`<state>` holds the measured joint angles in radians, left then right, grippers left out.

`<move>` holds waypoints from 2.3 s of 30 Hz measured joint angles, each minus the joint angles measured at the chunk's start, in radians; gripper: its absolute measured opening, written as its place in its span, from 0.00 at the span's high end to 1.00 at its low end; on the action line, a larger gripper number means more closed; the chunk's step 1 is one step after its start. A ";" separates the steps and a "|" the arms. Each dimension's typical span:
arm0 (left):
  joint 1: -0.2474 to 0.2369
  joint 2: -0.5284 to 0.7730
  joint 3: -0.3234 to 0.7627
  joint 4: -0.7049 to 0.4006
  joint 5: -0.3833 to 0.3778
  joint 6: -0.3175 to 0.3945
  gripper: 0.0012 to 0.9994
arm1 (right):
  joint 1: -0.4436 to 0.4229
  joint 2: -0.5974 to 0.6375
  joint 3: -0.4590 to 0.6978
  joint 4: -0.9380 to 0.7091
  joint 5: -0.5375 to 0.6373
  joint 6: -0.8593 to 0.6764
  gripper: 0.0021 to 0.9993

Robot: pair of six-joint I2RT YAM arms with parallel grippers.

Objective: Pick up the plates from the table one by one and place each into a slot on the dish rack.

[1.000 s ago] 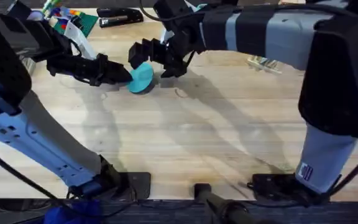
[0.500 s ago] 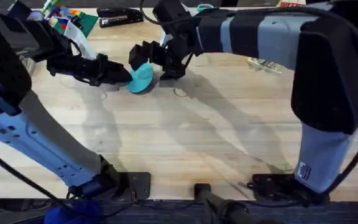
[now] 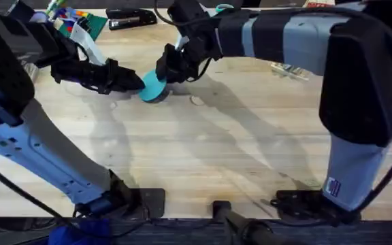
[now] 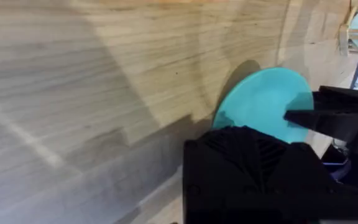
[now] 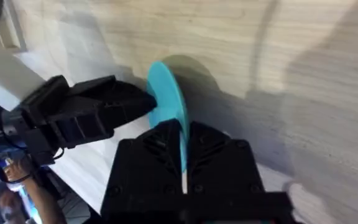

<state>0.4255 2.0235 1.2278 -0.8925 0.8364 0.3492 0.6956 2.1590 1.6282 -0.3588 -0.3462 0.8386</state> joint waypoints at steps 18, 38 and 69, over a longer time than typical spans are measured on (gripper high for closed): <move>0.001 0.000 0.011 -0.034 -0.004 0.011 0.96 | -0.013 0.000 0.003 -0.011 -0.069 -0.016 0.97; -0.008 -0.160 0.388 -0.388 -0.168 0.082 0.96 | -0.096 -0.030 0.003 -0.080 -0.145 -0.213 0.97; -0.211 -0.641 0.410 -0.563 -0.329 0.079 0.96 | -0.136 -0.547 0.003 -0.537 0.309 -0.533 0.97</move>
<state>0.2143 1.3825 1.6379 -1.4559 0.5069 0.4286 0.5598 1.6121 1.6314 -0.8959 -0.0370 0.3051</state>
